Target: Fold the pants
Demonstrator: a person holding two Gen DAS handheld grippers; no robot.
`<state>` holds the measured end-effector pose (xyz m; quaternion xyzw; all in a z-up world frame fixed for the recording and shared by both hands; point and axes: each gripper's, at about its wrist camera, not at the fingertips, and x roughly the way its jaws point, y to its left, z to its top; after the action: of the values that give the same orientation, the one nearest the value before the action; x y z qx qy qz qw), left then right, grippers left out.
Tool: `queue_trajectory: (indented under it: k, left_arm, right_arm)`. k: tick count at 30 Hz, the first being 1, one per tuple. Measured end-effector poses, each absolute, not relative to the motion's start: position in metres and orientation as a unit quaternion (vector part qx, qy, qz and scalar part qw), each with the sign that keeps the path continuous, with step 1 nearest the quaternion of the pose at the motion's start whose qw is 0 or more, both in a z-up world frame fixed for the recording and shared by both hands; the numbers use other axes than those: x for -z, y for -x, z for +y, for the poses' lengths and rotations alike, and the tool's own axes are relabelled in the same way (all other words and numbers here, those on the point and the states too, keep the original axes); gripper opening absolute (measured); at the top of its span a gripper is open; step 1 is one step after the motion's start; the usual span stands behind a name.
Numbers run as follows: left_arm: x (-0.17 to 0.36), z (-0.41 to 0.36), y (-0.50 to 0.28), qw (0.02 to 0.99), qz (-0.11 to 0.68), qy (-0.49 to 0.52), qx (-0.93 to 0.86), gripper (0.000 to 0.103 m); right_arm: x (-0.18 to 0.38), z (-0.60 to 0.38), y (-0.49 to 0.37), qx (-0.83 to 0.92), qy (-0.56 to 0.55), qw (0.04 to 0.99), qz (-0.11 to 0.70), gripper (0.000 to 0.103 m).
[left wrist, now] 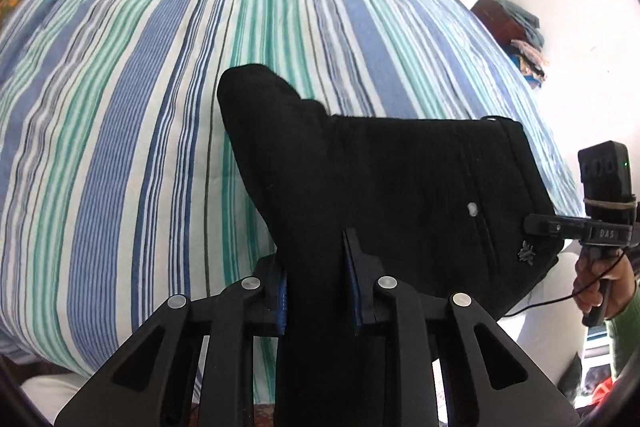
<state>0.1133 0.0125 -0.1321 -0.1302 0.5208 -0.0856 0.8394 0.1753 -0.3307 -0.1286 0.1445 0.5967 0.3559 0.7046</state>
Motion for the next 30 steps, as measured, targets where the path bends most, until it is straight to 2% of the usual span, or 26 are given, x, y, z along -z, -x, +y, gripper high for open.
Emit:
queue_trajectory:
  k: [8, 10, 11, 13, 14, 15, 20, 22, 24, 25, 26, 30]
  left_arm:
    - [0.072, 0.017, -0.188, 0.882, 0.456, 0.095, 0.070, 0.022]
    - [0.067, 0.023, -0.205, 0.893, 0.438, 0.088, 0.055, 0.026]
    - [0.070, 0.022, -0.213, 0.898, 0.432, 0.077, 0.040, 0.033]
    - [0.088, 0.024, -0.219, 0.903, 0.427, 0.045, -0.002, 0.079]
    - [0.100, 0.024, -0.216, 0.905, 0.423, 0.026, -0.032, 0.083]
    - [0.113, 0.025, -0.208, 0.904, 0.424, 0.009, -0.056, 0.084]
    - [0.159, 0.046, -0.122, 0.894, 0.441, -0.006, -0.083, 0.083]
    - [0.165, 0.046, -0.093, 0.893, 0.439, 0.001, -0.098, 0.086]
    - [0.164, 0.042, -0.068, 0.893, 0.435, 0.017, -0.115, 0.090]
    - [0.162, 0.040, -0.058, 0.894, 0.430, 0.027, -0.125, 0.094]
    - [0.158, 0.037, -0.048, 0.895, 0.423, 0.037, -0.135, 0.095]
    - [0.135, 0.015, -0.030, 0.900, 0.410, 0.047, -0.140, 0.097]
  right_arm:
    - [0.068, -0.297, -0.228, -0.383, -0.114, 0.741, 0.540, 0.032]
    - [0.055, -0.295, -0.248, -0.381, -0.116, 0.756, 0.520, 0.032]
    - [0.050, -0.295, -0.257, -0.378, -0.116, 0.764, 0.510, 0.032]
    - [0.049, -0.299, -0.272, -0.365, -0.110, 0.779, 0.498, 0.037]
    - [0.054, -0.303, -0.279, -0.348, -0.099, 0.787, 0.500, 0.045]
    - [0.061, -0.306, -0.283, -0.318, -0.080, 0.797, 0.507, 0.054]
    - [0.100, -0.355, -0.254, -0.174, 0.042, 0.827, 0.534, 0.055]
    - [0.105, -0.376, -0.227, -0.146, 0.055, 0.832, 0.533, 0.063]
    - [0.103, -0.388, -0.197, -0.126, 0.059, 0.840, 0.524, 0.094]
    - [0.101, -0.390, -0.182, -0.121, 0.058, 0.844, 0.519, 0.099]
    - [0.097, -0.388, -0.168, -0.120, 0.057, 0.848, 0.513, 0.103]
    - [0.082, -0.356, -0.126, -0.109, 0.055, 0.868, 0.481, 0.103]
